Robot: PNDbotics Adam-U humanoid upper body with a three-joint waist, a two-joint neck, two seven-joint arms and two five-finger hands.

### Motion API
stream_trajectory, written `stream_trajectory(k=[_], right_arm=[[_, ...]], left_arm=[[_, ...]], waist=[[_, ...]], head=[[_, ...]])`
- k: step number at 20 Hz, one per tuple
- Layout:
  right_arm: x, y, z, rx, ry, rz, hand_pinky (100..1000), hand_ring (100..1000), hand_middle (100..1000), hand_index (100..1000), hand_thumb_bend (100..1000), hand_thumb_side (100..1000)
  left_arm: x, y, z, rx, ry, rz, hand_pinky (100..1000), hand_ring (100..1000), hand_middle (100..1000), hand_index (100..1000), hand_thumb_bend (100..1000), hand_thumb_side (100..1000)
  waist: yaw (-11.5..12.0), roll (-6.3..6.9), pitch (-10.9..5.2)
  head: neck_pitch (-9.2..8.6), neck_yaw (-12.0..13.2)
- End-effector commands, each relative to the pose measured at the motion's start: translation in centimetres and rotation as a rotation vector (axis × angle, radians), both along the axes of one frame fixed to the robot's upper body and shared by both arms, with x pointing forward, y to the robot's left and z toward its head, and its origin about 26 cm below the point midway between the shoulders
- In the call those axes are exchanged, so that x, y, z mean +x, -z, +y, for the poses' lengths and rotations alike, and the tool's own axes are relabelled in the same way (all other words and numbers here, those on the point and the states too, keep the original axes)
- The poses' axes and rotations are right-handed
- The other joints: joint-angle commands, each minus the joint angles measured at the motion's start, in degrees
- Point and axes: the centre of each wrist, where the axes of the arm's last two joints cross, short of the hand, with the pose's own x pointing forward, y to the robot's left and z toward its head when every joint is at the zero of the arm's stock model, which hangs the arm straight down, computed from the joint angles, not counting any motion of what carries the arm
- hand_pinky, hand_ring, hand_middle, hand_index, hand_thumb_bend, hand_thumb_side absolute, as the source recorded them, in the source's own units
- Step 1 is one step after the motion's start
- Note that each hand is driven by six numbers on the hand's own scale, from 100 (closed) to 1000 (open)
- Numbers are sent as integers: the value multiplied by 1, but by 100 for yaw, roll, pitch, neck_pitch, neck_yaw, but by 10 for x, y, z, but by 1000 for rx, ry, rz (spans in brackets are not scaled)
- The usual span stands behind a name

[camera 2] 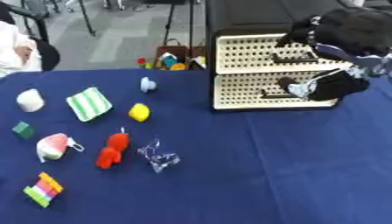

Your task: Pick up objects from table and place into drawer.

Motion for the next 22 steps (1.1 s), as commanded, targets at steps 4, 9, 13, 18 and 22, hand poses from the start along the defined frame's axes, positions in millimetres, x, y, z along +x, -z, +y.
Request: stream_trajectory(k=[4, 9, 13, 18, 22], right_arm=[[3, -6, -6, -8, 37, -52, 386, 566, 758, 879, 314, 660], [8, -4, -10, -4, 61, -47, 384, 566, 761, 878, 306, 668], [12, -2, -12, -4, 85, -43, 201, 458, 340, 875, 297, 662], [17, 1, -16, 12, 105, -43, 100, 323, 186, 868, 276, 628], [20, 3, -18, 32, 109, -55, 100, 194, 100, 844, 290, 599]], left_arm=[[-1, -8, -2, 12, 8, -29, 632, 800, 749, 893, 152, 863], [-1, -8, -2, 12, 9, -29, 632, 800, 748, 893, 150, 866], [-1, -8, -3, 12, 9, -28, 632, 800, 747, 893, 146, 869], [0, -7, -3, 12, 10, -28, 631, 800, 747, 893, 144, 872], [0, -7, -4, 12, 11, -27, 631, 800, 747, 893, 141, 876]], waist=[[9, 1, -53], [19, 2, -39], [26, 2, -27], [41, 3, -10], [52, 0, 6]], head=[[-53, -125], [-87, -150], [-117, -143], [-145, -137], [-162, -136]])
